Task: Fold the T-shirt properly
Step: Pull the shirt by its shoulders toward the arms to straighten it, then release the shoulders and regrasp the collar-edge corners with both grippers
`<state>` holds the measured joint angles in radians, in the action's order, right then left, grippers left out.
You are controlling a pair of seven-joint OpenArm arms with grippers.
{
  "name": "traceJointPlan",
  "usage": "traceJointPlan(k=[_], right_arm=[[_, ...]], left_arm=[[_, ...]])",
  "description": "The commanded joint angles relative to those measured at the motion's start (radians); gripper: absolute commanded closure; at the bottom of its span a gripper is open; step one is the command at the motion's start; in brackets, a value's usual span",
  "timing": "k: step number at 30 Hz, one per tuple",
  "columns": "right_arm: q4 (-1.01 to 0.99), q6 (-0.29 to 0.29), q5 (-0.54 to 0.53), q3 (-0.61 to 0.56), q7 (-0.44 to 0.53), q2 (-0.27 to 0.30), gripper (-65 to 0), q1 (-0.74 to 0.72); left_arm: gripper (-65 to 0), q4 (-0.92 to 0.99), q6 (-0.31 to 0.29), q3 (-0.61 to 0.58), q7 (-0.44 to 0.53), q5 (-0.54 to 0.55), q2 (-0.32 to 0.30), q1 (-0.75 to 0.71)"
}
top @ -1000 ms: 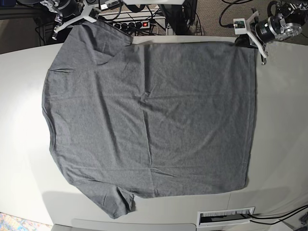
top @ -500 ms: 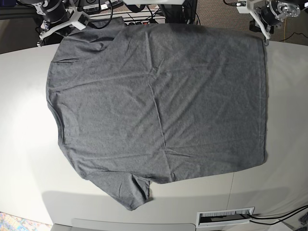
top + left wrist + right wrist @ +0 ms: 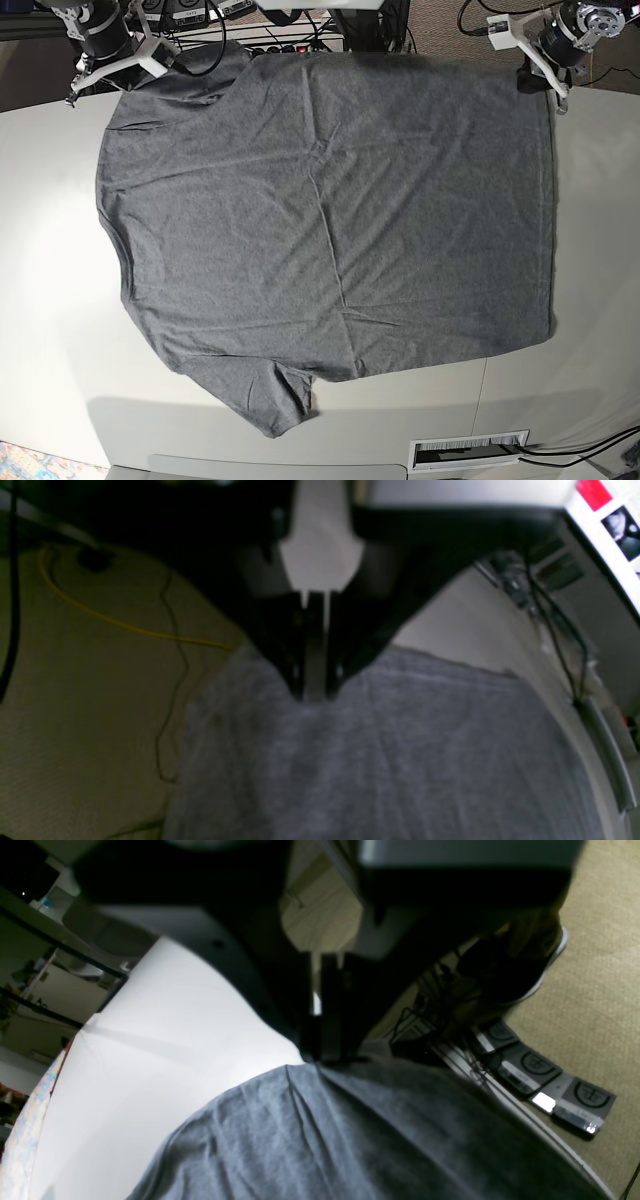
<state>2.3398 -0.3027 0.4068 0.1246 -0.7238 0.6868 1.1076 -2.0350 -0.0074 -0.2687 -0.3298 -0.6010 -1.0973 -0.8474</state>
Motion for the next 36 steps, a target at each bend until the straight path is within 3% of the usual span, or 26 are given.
traceJointPlan(k=[1, 3, 5, 7, 10, 22, 26, 31, 36], right_arm=[[0.016, 0.012, 0.008, 0.008, 0.012, 0.008, 0.0, 0.008], [0.016, 0.013, 0.008, 0.008, 0.013, 0.008, 0.0, 0.008], [0.016, 0.013, 0.008, 0.008, 0.014, 0.008, 0.0, 0.008], [0.016, 0.013, 0.008, 0.008, 0.016, 0.008, 0.0, 0.008], [0.016, 0.013, 0.008, 0.008, 0.018, 0.008, 0.0, 0.006], [0.016, 0.012, -0.036, 0.008, 0.019, 0.009, 0.0, -0.027], [0.016, 0.012, -0.036, 0.008, 0.016, 0.009, 0.0, -0.027], [0.016, 0.012, -0.036, 0.008, 0.012, 0.009, 0.0, -0.027], [0.016, 0.012, -0.036, 0.008, 0.01, 0.009, 0.0, -0.027]], left_arm=[[0.0, -0.006, 0.015, 0.005, 0.009, -0.005, -0.013, -0.003], [0.0, 0.0, 0.012, 0.005, 0.007, 0.007, -0.013, -0.004], [0.0, 0.01, -0.012, 0.005, 0.008, 0.088, -0.013, -0.006], [-9.9, 0.027, -0.066, 0.005, 0.008, 0.162, -0.01, -0.006], [-18.3, 0.07, -0.068, 0.004, 0.008, 0.217, 0.018, -0.006], [-18.5, 0.29, -0.068, 0.005, 0.166, 0.347, 0.069, 0.005], [-18.5, 0.329, -0.069, 0.006, 0.275, 0.505, 0.087, 0.048], [-18.5, 0.366, -0.077, 0.007, 0.286, 0.644, 0.145, 0.127], [-18.5, 0.366, -0.171, 0.019, 0.287, 0.7, 0.15, 0.13]])
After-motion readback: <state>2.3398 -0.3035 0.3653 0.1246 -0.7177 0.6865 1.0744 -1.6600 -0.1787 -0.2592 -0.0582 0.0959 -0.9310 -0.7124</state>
